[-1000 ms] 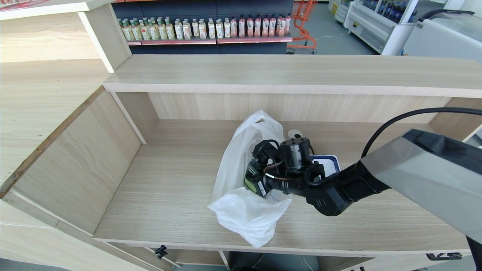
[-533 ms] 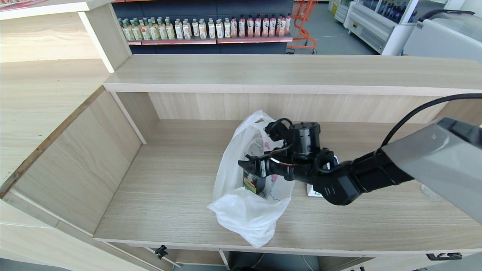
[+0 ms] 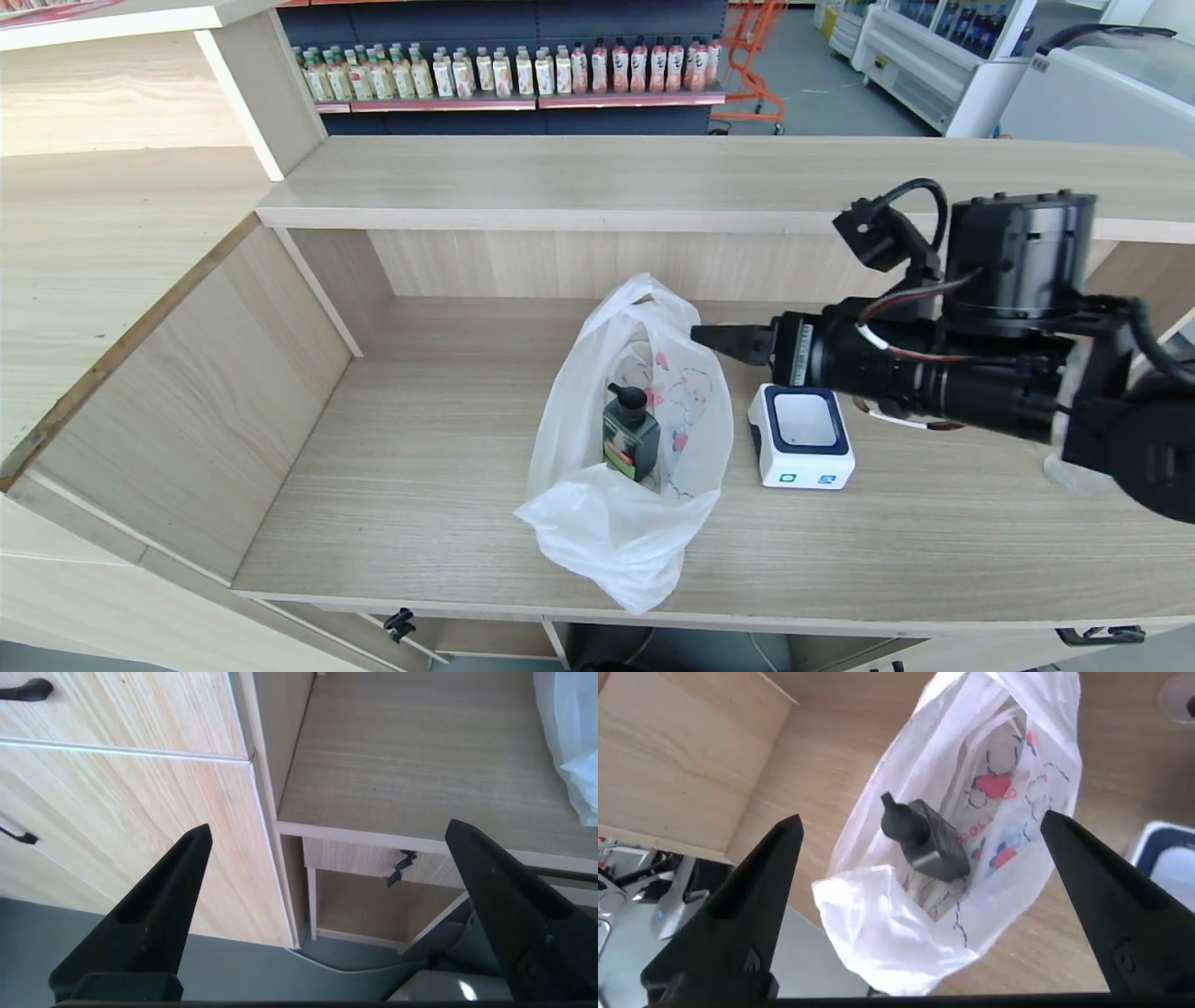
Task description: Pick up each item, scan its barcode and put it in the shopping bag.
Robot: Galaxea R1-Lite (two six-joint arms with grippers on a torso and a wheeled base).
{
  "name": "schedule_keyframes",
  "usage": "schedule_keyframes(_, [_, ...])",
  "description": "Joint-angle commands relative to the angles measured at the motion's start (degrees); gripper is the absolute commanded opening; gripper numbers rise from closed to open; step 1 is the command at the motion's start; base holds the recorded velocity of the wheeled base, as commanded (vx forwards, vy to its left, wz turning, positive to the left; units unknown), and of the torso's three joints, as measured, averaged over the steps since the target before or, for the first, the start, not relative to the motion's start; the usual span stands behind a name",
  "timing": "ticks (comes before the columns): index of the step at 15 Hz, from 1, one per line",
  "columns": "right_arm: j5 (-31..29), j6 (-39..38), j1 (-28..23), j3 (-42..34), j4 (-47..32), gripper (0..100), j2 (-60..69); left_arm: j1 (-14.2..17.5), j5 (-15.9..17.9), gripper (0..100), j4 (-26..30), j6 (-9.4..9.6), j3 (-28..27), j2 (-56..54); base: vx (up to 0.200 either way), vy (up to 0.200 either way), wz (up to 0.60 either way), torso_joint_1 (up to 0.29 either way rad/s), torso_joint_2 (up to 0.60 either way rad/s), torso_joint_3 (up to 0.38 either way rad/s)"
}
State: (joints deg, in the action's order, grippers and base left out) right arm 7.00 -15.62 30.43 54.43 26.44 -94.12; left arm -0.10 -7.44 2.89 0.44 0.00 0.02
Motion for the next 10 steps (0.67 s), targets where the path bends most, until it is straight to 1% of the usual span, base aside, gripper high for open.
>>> schedule_keyframes(1, [-0.23, -0.47, -3.01, -8.73, -1.66, 100, 10.89, 0.01, -0.03, 100, 0.01, 0.00, 0.00, -0.02, 0.000, 0.000, 0.00, 0.000, 0.00, 0.000])
schedule_keyframes(3, [-0.23, -0.47, -4.24, -11.36, -1.57, 100, 11.59, 0.01, -0.03, 100, 0.01, -0.79, 0.00, 0.06, 0.000, 0.000, 0.00, 0.000, 0.00, 0.000])
schedule_keyframes(4, [-0.23, -0.47, -4.50, -11.72, -1.57, 100, 11.59, 0.01, 0.05, 100, 0.01, -0.61, 0.00, 0.06, 0.000, 0.000, 0.00, 0.000, 0.00, 0.000])
schedule_keyframes(6, [-0.23, -0.47, -5.73, -12.77, -1.57, 100, 11.42, 0.01, 0.05, 100, 0.01, -0.53, 0.00, 0.06, -0.200, 0.000, 0.00, 0.002, 0.00, 0.005])
schedule_keyframes(10, [-0.32, -0.38, -6.17, -13.74, -1.48, 100, 11.42, 0.01, -0.03, 100, -0.08, -0.70, 0.00, -0.02, -0.200, 0.000, 0.00, -0.001, 0.00, 0.000])
